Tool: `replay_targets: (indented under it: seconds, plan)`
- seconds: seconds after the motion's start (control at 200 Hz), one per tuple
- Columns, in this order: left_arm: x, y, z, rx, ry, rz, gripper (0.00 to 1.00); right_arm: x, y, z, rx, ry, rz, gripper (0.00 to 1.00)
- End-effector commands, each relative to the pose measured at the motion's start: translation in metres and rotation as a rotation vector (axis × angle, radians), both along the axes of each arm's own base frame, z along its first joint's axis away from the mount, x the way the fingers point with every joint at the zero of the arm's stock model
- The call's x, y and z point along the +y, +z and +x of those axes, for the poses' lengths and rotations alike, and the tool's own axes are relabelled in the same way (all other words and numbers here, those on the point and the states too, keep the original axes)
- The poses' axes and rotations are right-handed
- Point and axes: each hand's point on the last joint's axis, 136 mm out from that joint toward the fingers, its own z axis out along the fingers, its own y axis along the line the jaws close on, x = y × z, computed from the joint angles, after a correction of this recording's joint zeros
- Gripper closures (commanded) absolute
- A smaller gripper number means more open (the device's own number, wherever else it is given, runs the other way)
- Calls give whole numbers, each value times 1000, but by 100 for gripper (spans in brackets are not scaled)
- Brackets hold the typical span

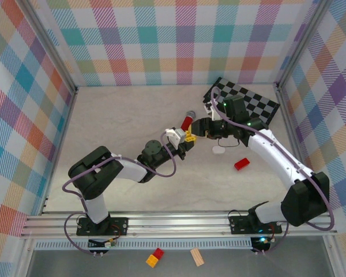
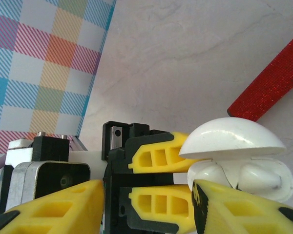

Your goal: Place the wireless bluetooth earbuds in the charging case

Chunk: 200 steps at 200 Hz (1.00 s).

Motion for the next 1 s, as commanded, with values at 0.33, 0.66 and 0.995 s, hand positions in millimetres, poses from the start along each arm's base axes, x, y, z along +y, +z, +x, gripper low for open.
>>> replay_targets:
  seconds: [0.33,0.66,0.995]
  plan:
    - [-2,9,-10,-86,-64,2,100,-28,18,15,-157,-114,-139,44]
    - [-3,20,-26,-74,-207,-29,100,-1,6,17,-71,98,-130,42]
    - [12,24,-7,-44,-151,-54,100,5,3,0,-44,201,-101,45]
